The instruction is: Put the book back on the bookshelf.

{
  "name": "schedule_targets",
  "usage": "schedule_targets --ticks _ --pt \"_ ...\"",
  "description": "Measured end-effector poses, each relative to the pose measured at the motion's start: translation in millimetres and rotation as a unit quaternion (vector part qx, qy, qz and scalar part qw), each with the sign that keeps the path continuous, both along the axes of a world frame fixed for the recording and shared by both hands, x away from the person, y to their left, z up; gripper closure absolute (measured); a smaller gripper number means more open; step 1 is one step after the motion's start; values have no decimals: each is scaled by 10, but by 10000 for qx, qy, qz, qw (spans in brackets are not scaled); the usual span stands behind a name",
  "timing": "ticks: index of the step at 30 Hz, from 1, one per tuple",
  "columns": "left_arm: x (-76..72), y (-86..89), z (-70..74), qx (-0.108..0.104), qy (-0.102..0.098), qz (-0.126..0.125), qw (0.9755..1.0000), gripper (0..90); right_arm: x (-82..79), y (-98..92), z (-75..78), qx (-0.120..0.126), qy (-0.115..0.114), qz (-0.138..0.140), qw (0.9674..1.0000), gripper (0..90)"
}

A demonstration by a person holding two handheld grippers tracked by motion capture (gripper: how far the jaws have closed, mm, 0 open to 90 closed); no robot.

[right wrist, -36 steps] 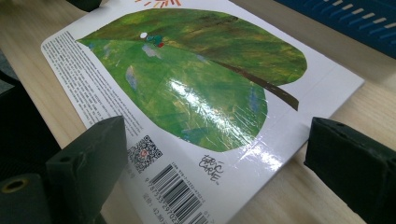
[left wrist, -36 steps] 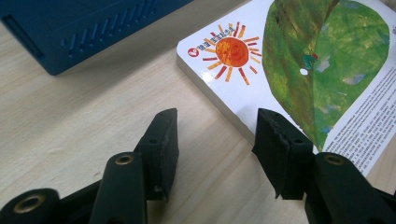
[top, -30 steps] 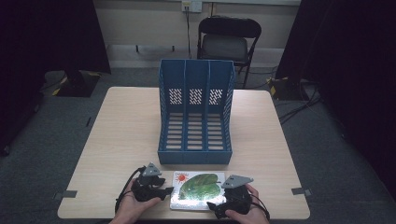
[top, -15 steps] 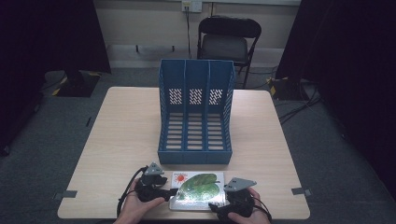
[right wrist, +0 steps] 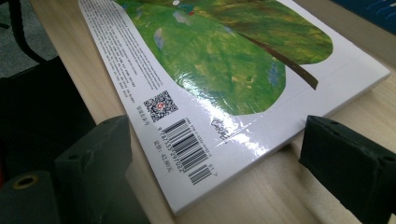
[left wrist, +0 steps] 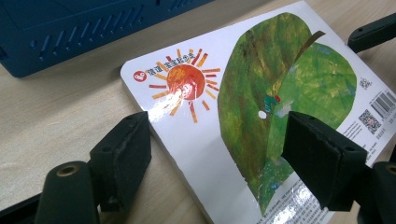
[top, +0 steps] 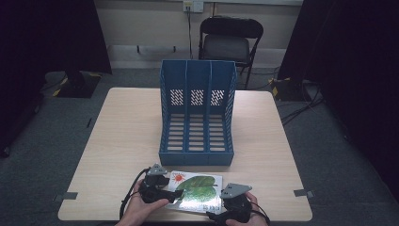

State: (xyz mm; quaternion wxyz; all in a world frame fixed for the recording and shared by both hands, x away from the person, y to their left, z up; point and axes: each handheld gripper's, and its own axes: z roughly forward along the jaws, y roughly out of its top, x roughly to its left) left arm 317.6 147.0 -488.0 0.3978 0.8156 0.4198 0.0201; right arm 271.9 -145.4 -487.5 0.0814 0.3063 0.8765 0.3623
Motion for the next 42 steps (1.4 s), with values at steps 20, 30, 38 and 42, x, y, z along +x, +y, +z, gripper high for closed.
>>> schedule_targets --ticks 20,30,38,42 --pt "60 156 24 -1007 395 305 9937 282 75 -28 -16 -94 78 -5 9999 60" --pt "62 224 -9 -1466 655 394 9862 271 79 -28 -4 -167 73 40 9998 59" --pt "39 288 15 -1933 920 365 9761 298 87 -62 4 -84 117 43 9999 76" --pt "5 250 19 -2070 1079 97 9723 360 94 -83 15 23 154 61 9999 92"
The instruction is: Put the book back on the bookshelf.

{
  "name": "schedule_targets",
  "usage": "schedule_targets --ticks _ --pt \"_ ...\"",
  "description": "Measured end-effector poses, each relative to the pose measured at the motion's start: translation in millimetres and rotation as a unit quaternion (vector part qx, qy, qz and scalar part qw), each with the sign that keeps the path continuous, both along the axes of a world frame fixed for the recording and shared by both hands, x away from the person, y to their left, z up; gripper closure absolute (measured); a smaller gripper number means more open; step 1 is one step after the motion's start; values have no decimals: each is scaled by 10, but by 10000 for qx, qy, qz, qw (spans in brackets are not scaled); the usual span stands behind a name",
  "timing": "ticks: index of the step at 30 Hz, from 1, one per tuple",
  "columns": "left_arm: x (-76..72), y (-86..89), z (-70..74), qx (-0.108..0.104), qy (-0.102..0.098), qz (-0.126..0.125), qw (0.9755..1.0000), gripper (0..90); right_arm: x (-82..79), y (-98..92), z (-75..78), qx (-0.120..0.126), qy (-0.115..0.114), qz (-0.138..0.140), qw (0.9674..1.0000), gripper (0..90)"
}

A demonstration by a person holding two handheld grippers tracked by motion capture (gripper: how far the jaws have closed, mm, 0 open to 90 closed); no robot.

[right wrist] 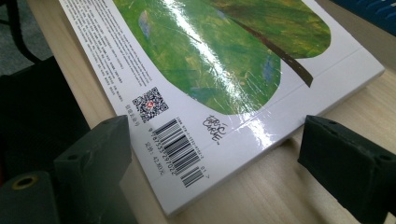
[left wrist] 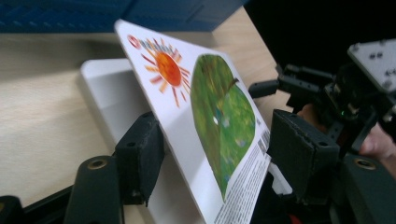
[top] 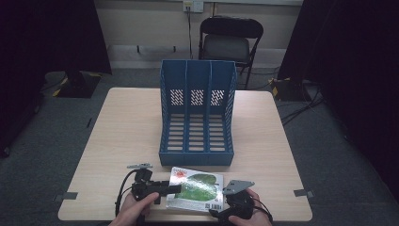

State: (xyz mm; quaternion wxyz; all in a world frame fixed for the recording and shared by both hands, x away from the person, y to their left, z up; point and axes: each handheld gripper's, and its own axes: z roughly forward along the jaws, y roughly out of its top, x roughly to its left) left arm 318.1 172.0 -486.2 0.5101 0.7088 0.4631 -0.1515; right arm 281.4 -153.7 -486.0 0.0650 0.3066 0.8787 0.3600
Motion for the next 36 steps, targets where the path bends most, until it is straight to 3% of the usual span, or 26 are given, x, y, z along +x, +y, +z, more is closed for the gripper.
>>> schedule_targets --ticks 3,11,16,19,22,25,30,31,34,36 --pt "-11 -53 32 391 -266 -163 9987 394 -9 -2 10 8 -50 43 10000 108" --pt "24 -162 -25 507 -100 -438 9977 513 0 -4 28 105 -92 95 9999 119" --pt "15 -233 -40 542 -85 -732 9958 556 14 -1 25 142 -98 139 9998 122" --pt "9 -252 -37 439 -10 -888 9951 571 27 15 26 169 -149 241 9995 139" --pt "10 -251 -37 362 57 -901 9953 565 27 17 31 195 -148 276 9993 149" --pt "27 -249 -54 513 30 -971 9939 491 18 28 35 195 -187 298 9992 159" --pt "53 -223 -46 524 -32 -949 9941 537 27 27 32 240 -164 332 9990 165" --pt "66 -200 -34 424 24 -937 9947 564 28 22 34 249 -145 332 9990 173" --pt "75 -176 -16 384 -4 -992 9943 611 37 8 41 303 -117 341 9989 197" --pt "73 -181 -2 473 -120 -1036 9934 623 37 -11 54 363 -61 328 9988 213"
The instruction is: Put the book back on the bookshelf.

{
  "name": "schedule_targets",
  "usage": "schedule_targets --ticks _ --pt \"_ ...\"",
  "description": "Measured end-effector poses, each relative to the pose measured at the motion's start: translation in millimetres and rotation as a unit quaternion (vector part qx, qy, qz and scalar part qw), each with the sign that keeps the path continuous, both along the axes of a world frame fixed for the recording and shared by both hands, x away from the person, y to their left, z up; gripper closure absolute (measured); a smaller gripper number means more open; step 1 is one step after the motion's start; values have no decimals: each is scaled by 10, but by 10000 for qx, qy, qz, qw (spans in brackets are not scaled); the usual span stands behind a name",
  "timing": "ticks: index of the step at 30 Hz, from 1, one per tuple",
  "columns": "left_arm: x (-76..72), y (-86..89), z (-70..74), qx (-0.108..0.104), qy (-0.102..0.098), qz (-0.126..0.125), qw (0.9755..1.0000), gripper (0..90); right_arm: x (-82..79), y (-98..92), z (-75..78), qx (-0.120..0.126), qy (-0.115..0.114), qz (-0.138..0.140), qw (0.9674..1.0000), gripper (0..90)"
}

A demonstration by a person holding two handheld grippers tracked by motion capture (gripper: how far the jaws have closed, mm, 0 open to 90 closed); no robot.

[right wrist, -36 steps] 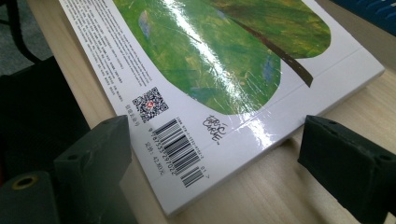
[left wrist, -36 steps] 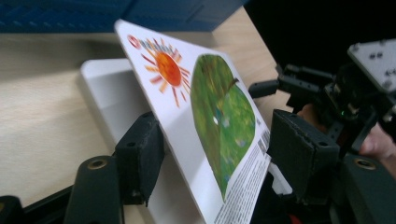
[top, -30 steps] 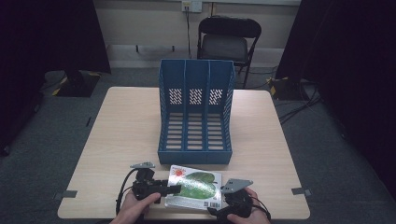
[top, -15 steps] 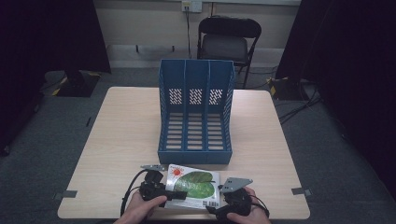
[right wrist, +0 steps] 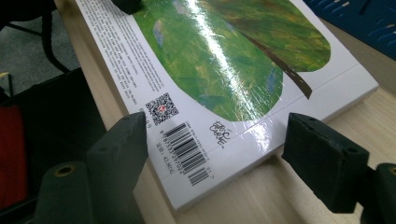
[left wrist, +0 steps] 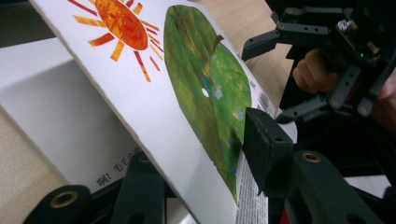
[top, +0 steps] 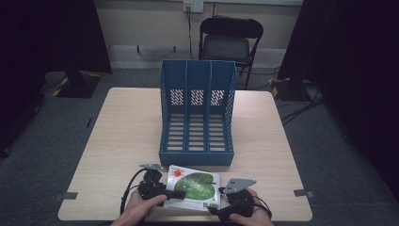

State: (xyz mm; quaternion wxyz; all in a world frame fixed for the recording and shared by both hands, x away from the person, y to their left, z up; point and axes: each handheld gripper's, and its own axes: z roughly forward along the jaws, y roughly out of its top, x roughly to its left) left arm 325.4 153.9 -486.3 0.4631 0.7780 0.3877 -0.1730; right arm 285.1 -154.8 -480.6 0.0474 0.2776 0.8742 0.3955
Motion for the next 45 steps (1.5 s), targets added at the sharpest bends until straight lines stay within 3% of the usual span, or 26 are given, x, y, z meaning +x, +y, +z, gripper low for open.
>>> schedule_targets --ticks 6,11,12,13,18,20,23,25,27,31,34,38,39,40,43,45 --pt "-27 -11 5 112 -180 -52 9998 637 48 -73 -33 -67 78 -274 9996 188" --pt "-78 -39 73 234 -631 -168 9976 637 83 -118 -43 11 192 -402 9990 187" --pt "-101 -51 95 317 -810 -207 9960 637 86 -122 -43 10 197 -406 9990 187" --pt "-101 -51 95 317 -810 -207 9960 637 85 -123 -42 -3 208 -421 9989 187" --pt "-157 -72 160 426 -1179 -305 9916 636 100 -131 -48 -9 264 -518 9983 178" --pt "-196 -104 185 604 -1413 -354 9875 636 111 -134 -57 -4 299 -533 9981 174" --pt "-217 -112 214 628 -1479 -354 9864 636 122 -141 -59 36 339 -549 9979 175" --pt "-182 -95 193 456 -1175 -302 9916 636 129 -144 -62 39 329 -550 9979 172" --pt "-161 -120 177 504 -1195 -244 9913 613 135 -143 -62 89 370 -562 9977 172" --pt "-109 -157 134 603 -1014 -262 9927 549 141 -118 -75 170 492 -423 9977 176" --pt "-92 -159 131 508 -883 -272 9944 501 142 -110 -72 214 440 -386 9981 176" --pt "-49 -202 67 471 -556 -370 9967 426 129 -100 -61 178 315 -315 9988 189" --pt "-36 -194 71 467 -495 -311 9972 448 127 -92 -56 163 281 -264 9991 191" --pt "-17 -172 82 372 -495 -278 9977 448 127 -92 -56 163 281 -264 9991 191" --pt "48 -94 101 94 -236 5 9997 512 116 -69 -58 170 272 -163 9994 189" --pt "76 -41 91 126 -301 70 9994 541 114 -62 -58 163 256 -157 9994 189"
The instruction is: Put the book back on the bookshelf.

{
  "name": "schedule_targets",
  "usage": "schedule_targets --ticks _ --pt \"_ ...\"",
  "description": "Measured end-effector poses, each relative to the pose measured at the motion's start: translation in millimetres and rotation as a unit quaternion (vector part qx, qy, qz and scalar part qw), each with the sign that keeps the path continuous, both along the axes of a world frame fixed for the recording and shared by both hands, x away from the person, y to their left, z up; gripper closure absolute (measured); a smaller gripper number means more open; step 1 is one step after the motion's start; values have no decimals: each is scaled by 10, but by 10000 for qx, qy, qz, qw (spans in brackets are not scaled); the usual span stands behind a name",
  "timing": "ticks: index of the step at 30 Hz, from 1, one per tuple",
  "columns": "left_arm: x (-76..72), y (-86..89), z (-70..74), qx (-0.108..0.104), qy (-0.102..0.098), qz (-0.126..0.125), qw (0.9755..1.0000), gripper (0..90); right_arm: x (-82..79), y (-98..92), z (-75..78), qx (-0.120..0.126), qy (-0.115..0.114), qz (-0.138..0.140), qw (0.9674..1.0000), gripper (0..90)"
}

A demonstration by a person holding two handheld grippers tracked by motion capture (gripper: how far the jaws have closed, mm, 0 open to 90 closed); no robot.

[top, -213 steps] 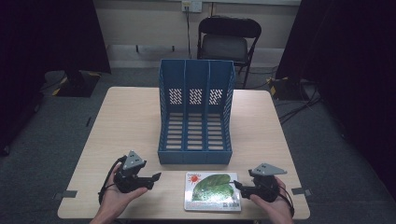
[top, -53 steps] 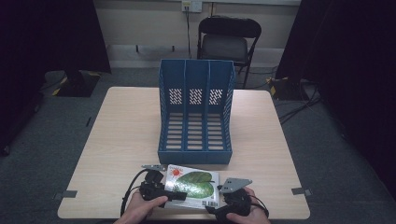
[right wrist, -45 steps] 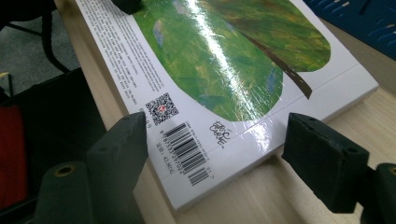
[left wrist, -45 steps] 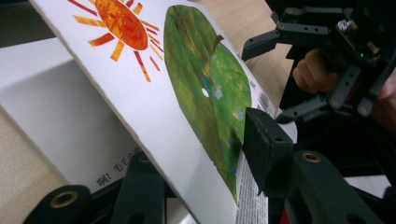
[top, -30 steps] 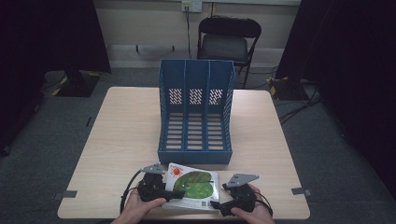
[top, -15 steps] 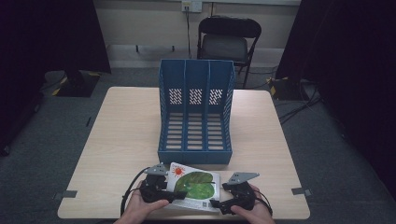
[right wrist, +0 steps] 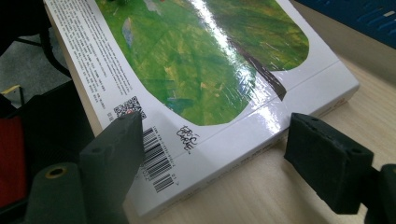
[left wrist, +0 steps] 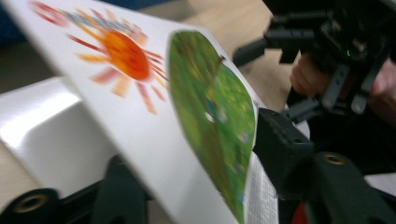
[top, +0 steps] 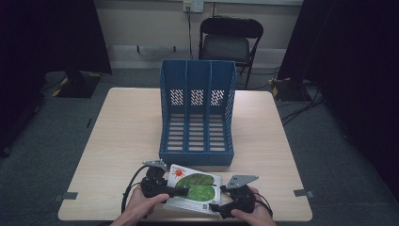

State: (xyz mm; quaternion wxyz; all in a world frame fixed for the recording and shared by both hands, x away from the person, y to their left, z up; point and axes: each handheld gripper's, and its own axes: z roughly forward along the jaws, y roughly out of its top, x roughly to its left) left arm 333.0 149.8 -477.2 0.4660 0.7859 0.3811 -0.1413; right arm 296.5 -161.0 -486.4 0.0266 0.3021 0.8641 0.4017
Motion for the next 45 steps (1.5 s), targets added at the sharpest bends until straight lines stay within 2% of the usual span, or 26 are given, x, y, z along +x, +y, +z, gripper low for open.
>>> schedule_targets --ticks 1,3,4,7,8,9,11,13,14,16,19,21,23,28,30,31,32,34,35,36,38,39,41,42,44,45 --pt "-1 -3 -9 113 -68 -106 9999 578 -5 8 2 -22 1 13 10000 190" --pt "-21 -19 -14 131 -151 -172 9997 586 -10 14 2 -51 -12 16 10000 190" --pt "-34 -20 6 73 -254 -281 9993 618 -13 16 1 -71 -28 26 10000 190" --pt "-74 -33 46 149 -508 -336 9980 643 -5 8 -4 -10 36 37 10000 196" --pt "-100 -44 48 300 -740 -390 9960 644 -1 5 -9 -15 47 19 10000 198" --pt "-100 -44 48 300 -740 -390 9960 644 -1 5 -9 -15 47 19 10000 198" --pt "-134 -61 80 418 -1033 -472 9927 643 2 -1 -13 -18 87 -22 10000 195" --pt "-171 -82 123 457 -1222 -523 9901 643 12 -12 -18 2 94 -49 9999 187" --pt "-198 -93 149 473 -1369 -553 9879 643 17 -17 -20 24 117 -71 9999 174" --pt "-257 -117 192 607 -1703 -636 9815 644 36 -40 -16 68 165 -180 9997 146" --pt "-328 -152 256 599 -2041 -769 9741 648 62 -89 -5 240 245 -286 9990 153" --pt "-358 -168 275 621 -2148 -808 9713 652 75 -112 10 399 273 -314 9983 155" --pt "-376 -180 278 586 -2220 -822 9698 652 74 -113 13 416 277 -323 9982 158" --pt "-380 -176 278 555 -2196 -827 9705 656 78 -141 29 549 332 -348 9973 188" --pt "-382 -173 274 598 -2196 -854 9700 664 85 -180 46 667 351 -403 9963 245" --pt "-388 -177 265 532 -2177 -846 9709 669 87 -201 56 739 373 -426 9957 265" --pt "-389 -175 264 517 -2167 -846 9712 686 89 -255 90 907 309 -484 9942 324" --pt "-400 -183 262 517 -2181 -827 9710 694 86 -274 112 925 238 -493 9942 353" --pt "-400 -184 259 521 -2156 -831 9716 703 83 -292 134 920 153 -475 9945 374" --pt "-404 -182 253 465 -2102 -779 9734 714 80 -316 155 978 96 -453 9941 401" --pt "-408 -175 240 460 -2063 -741 9746 728 74 -358 184 1125 78 -433 9927 439" --pt "-405 -170 238 469 -2091 -742 9739 731 74 -371 191 1169 73 -387 9924 445" --pt "-399 -165 236 460 -2060 -732 9747 738 63 -390 211 1234 54 -337 9918 448" --pt "-393 -159 235 488 -2072 -734 9743 739 61 -396 218 1232 41 -320 9919 448" --pt "-391 -156 229 429 -2002 -689 9764 742 53 -417 235 1277 49 -228 9915 456" --pt "-387 -150 226 453 -2025 -697 9757 746 45 -436 250 1345 49 -158 9908 456"
